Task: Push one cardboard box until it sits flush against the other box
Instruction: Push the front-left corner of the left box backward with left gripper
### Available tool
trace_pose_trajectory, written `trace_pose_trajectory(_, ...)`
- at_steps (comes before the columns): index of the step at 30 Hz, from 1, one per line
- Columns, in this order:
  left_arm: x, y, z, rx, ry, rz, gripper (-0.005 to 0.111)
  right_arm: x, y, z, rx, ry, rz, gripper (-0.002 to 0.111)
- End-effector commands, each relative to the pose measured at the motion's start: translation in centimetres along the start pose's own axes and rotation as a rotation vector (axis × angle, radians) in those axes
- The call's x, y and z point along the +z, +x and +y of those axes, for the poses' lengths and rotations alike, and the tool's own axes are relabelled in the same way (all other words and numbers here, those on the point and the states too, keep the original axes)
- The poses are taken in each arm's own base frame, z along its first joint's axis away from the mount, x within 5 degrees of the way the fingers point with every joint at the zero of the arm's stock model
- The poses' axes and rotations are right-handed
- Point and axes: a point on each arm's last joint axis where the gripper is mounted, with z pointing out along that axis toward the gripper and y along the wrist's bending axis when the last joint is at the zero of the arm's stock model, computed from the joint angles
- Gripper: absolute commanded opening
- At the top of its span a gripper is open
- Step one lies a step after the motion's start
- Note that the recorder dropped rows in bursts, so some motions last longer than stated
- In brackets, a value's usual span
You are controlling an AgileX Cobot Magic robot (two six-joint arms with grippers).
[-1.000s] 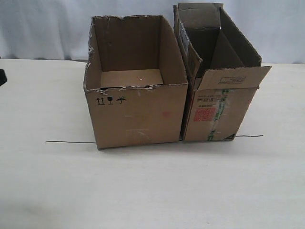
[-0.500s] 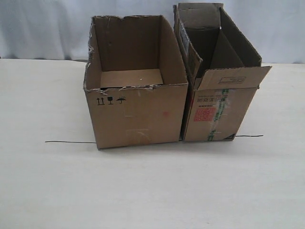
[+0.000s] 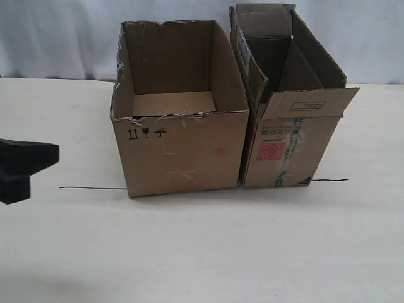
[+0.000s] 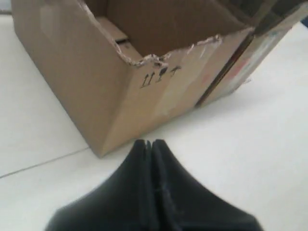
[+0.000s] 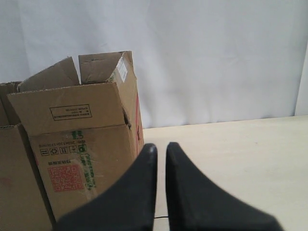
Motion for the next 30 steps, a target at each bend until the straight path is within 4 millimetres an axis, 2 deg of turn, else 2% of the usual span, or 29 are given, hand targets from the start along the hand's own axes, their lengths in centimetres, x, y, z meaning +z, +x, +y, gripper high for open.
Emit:
trace_pose_trajectory(1, 2.9, -1.8, 0.3, 0.037, 0.060, 0.226, 0.000, 0.0, 0.2, 0.0, -0.005, -0.002, 0.004, 0.005)
trace_pose_trajectory(6, 5.1, -3.9, -1.6, 0.165, 0.052, 0.313, 0.000, 0.0, 0.2, 0.0, -0.005, -0.002, 0.004, 0.005)
trace_pose_trajectory(12, 8.7, -4.0, -3.1, 0.244, 0.007, 0.373, 0.000, 0.0, 0.2, 0.0, -0.005, -0.002, 0.004, 0.005)
trace_pose_trajectory(18, 11.7, -4.8, -2.7, 0.280, -0.030, 0.377, 0.000, 0.0, 0.2, 0.0, -0.005, -0.002, 0.004, 0.005)
trace_pose_trajectory(24, 13.1, -6.1, -2.5, 0.310, -0.043, 0.345, 0.000, 0.0, 0.2, 0.0, -0.005, -0.002, 0.004, 0.005)
trace_pose_trajectory(30, 14.2, -5.6, -2.2, 0.307, -0.045, 0.376, 0.000, 0.0, 0.2, 0.0, -0.005, -0.002, 0.004, 0.005)
